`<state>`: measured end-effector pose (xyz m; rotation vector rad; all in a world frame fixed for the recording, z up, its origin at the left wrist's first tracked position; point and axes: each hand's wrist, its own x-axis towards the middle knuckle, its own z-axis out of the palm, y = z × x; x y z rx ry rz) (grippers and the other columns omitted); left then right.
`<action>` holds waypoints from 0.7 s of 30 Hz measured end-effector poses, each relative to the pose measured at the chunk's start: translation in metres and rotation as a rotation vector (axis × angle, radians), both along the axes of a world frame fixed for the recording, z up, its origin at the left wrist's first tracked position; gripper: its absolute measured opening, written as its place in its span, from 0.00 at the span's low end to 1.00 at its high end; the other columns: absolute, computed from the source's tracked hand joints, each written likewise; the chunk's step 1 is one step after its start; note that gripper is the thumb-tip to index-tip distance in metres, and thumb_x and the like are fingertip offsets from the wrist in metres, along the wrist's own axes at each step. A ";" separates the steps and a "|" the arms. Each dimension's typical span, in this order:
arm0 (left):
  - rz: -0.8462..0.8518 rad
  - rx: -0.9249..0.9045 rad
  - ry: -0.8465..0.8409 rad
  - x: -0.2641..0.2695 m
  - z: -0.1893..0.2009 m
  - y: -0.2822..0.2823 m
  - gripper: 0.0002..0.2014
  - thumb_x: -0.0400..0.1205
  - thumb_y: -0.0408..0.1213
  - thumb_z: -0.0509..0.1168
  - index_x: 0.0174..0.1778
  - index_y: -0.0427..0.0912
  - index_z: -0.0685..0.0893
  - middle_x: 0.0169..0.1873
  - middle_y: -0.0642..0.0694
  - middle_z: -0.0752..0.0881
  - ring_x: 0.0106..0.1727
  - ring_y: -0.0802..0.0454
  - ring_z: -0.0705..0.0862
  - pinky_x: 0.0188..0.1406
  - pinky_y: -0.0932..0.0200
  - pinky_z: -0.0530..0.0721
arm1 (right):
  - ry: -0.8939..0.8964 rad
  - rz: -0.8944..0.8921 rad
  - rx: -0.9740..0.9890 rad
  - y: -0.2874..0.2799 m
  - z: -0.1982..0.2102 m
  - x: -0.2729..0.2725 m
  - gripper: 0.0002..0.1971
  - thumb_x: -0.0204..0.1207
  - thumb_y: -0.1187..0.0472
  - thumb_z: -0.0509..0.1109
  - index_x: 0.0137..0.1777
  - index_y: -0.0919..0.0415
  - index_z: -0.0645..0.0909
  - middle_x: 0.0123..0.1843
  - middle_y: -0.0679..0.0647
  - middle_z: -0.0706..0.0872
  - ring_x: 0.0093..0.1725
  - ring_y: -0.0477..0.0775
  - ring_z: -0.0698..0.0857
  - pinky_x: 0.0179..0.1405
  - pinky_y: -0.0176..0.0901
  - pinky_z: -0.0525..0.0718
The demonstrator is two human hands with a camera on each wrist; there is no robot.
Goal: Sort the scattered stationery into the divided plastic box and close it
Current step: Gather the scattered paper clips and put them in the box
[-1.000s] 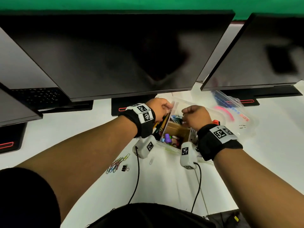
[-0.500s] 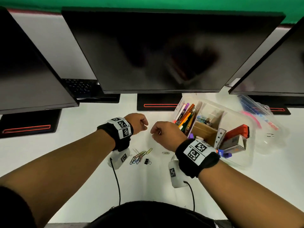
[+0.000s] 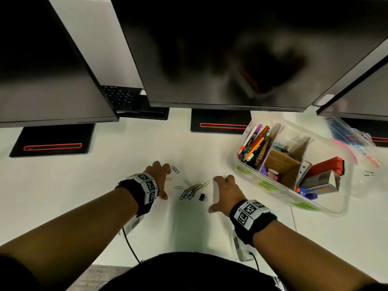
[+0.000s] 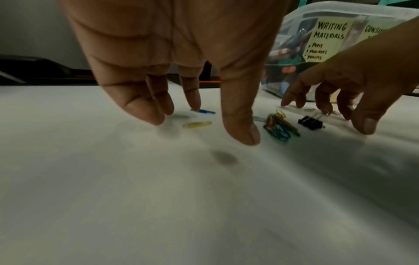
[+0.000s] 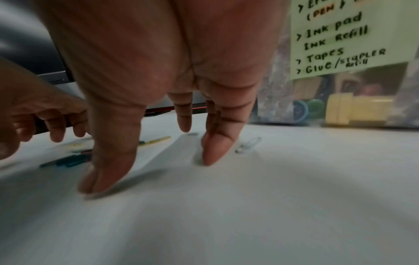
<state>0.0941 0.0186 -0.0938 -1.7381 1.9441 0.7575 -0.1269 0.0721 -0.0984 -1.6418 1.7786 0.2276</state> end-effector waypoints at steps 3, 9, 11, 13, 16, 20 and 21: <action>0.017 0.005 -0.001 0.002 -0.004 0.006 0.44 0.61 0.43 0.82 0.71 0.46 0.67 0.66 0.41 0.69 0.65 0.39 0.77 0.64 0.45 0.79 | -0.062 -0.051 -0.010 0.001 -0.004 0.007 0.52 0.57 0.54 0.85 0.78 0.55 0.58 0.74 0.61 0.60 0.68 0.63 0.76 0.70 0.47 0.77; 0.076 -0.034 0.185 -0.014 -0.008 0.012 0.42 0.63 0.41 0.82 0.70 0.44 0.68 0.66 0.41 0.72 0.63 0.41 0.79 0.61 0.49 0.79 | -0.133 -0.130 -0.066 -0.005 -0.008 0.024 0.42 0.61 0.59 0.83 0.74 0.58 0.65 0.68 0.61 0.68 0.63 0.60 0.78 0.62 0.42 0.77; 0.064 -0.042 0.231 -0.023 -0.010 0.014 0.40 0.64 0.40 0.81 0.69 0.42 0.69 0.66 0.40 0.72 0.63 0.41 0.79 0.61 0.51 0.79 | -0.138 -0.131 -0.072 -0.009 -0.008 0.030 0.39 0.63 0.59 0.82 0.72 0.60 0.66 0.67 0.62 0.70 0.63 0.59 0.77 0.60 0.40 0.77; 0.038 -0.044 0.279 -0.032 -0.011 0.015 0.37 0.65 0.39 0.80 0.68 0.41 0.70 0.65 0.39 0.73 0.62 0.42 0.79 0.62 0.52 0.79 | -0.139 -0.100 -0.081 -0.013 -0.007 0.037 0.36 0.64 0.60 0.80 0.71 0.61 0.68 0.67 0.62 0.72 0.64 0.59 0.77 0.61 0.40 0.75; 0.011 -0.057 0.359 -0.041 -0.011 0.014 0.34 0.68 0.38 0.78 0.67 0.41 0.72 0.63 0.40 0.74 0.62 0.42 0.78 0.62 0.54 0.78 | -0.166 -0.036 -0.107 -0.016 -0.006 0.040 0.33 0.66 0.60 0.79 0.70 0.61 0.70 0.66 0.62 0.75 0.64 0.58 0.78 0.61 0.37 0.74; 0.065 -0.170 0.354 -0.027 -0.005 0.001 0.31 0.71 0.39 0.75 0.70 0.44 0.72 0.68 0.43 0.70 0.69 0.44 0.73 0.69 0.53 0.75 | -0.077 -0.118 -0.221 -0.011 0.000 0.016 0.24 0.72 0.61 0.72 0.68 0.61 0.74 0.68 0.60 0.74 0.65 0.60 0.76 0.64 0.40 0.73; 0.061 -0.186 0.315 -0.021 -0.005 -0.002 0.34 0.73 0.41 0.74 0.74 0.44 0.68 0.73 0.43 0.67 0.74 0.44 0.69 0.74 0.52 0.71 | 0.002 -0.126 -0.232 -0.008 0.001 0.008 0.24 0.73 0.62 0.69 0.70 0.62 0.72 0.69 0.61 0.73 0.68 0.61 0.74 0.68 0.43 0.71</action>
